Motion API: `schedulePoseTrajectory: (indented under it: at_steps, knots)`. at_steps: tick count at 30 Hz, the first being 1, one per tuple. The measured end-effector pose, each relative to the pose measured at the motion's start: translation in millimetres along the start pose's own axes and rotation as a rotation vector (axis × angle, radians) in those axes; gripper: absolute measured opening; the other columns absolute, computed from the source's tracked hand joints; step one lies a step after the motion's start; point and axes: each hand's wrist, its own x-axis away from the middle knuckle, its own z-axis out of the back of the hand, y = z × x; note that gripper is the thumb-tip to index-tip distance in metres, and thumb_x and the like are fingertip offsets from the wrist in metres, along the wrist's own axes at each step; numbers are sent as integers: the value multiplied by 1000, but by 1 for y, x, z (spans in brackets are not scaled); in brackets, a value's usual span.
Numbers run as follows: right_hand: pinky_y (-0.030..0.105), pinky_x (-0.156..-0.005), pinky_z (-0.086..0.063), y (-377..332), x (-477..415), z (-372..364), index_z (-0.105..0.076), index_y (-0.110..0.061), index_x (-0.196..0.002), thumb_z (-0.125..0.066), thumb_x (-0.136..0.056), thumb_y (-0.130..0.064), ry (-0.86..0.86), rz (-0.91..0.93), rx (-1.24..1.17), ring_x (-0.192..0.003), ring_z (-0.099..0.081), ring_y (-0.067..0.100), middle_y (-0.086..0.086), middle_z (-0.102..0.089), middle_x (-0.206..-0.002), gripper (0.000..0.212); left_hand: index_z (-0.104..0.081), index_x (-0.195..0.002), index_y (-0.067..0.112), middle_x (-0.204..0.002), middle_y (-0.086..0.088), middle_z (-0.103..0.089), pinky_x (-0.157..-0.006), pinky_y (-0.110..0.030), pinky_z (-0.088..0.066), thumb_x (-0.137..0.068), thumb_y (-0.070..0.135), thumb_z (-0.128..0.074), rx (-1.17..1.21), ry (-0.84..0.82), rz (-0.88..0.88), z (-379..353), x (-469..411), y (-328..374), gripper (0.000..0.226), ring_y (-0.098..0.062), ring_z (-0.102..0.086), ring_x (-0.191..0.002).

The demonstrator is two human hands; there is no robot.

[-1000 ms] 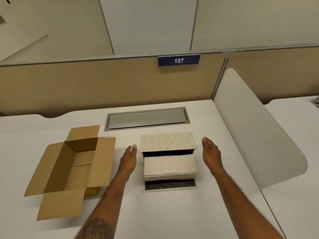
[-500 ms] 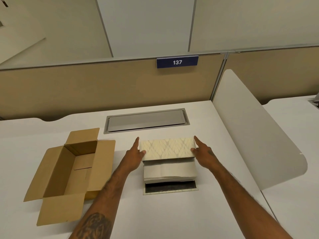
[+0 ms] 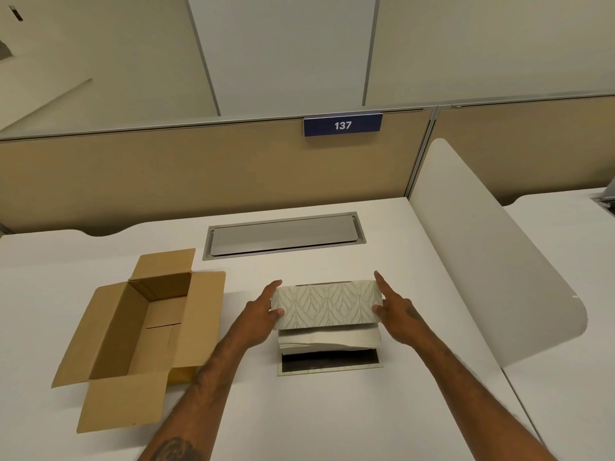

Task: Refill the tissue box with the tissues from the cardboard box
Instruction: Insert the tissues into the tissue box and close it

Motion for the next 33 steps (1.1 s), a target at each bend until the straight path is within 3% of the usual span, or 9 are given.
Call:
schedulePoseTrajectory:
  at_steps: [4, 8, 12, 15, 19, 22, 26, 33]
  knots:
    - [37, -109, -39, 10, 8, -8, 17, -36, -151, -83, -76, -23, -99, 23, 2, -133, -48, 24, 2, -41, -152, 126, -26, -145, 35, -136, -4, -56, -94, -34, -52, -99, 16, -50, 18, 6, -9, -2, 2, -3, 55, -18, -57, -115]
    - [28, -116, -20, 21, 9, -18, 30, -32, -146, -93, -56, -32, -114, 126, 130, -149, -15, 18, -4, -6, -164, 152, -25, -147, 34, -140, -7, -54, -96, -36, -51, -99, 17, -49, -14, 4, -2, 1, -4, -1, 56, -24, -57, -120]
    - [29, -120, -14, 30, 7, -22, 33, -24, -144, -91, -56, -42, -34, 249, 360, -152, 3, 19, -3, 21, -162, 154, -27, -145, 34, -139, -9, -54, -94, -34, -48, -99, 16, -50, -30, 0, 4, 3, -9, -1, 55, -26, -56, -119]
    - [35, -118, -25, 35, 6, -23, 36, -30, -141, -90, -59, -42, 17, 274, 424, -152, -2, 22, -2, 21, -163, 151, -29, -144, 35, -137, -10, -55, -92, -33, -49, -99, 16, -50, -45, -1, 1, 3, -11, -3, 53, -26, -57, -115]
    - [34, -103, -46, 36, 2, -19, 35, -37, -141, -88, -62, -38, 98, 300, 441, -148, -21, 28, -2, 22, -162, 146, -31, -142, 34, -134, -11, -57, -82, -26, -49, -99, 15, -50, -64, -11, -9, 4, -10, -4, 50, -25, -59, -111]
    - [34, -100, -49, 35, -2, -15, 31, -35, -144, -89, -61, -40, 121, 364, 492, -149, -17, 30, 0, 30, -159, 146, -33, -140, 33, -132, -12, -58, -78, -25, -48, -99, 14, -49, -72, -14, -14, 3, -9, -4, 48, -25, -59, -109]
    - [37, -102, -48, 35, -6, -13, 26, -33, -147, -88, -60, -43, 122, 397, 558, -149, -16, 29, 1, 24, -162, 144, -35, -139, 34, -128, -11, -60, -73, -22, -47, -99, 13, -50, -79, -13, -19, 2, -6, -6, 48, -22, -60, -103]
    - [43, -107, -43, 37, -8, -12, 20, -31, -151, -90, -52, -50, 114, 377, 606, -147, -20, 29, 3, 15, -163, 149, -33, -138, 37, -131, -7, -60, -80, -23, -51, -99, 12, -50, -80, -29, -30, -2, 5, -11, 49, -20, -60, -107]
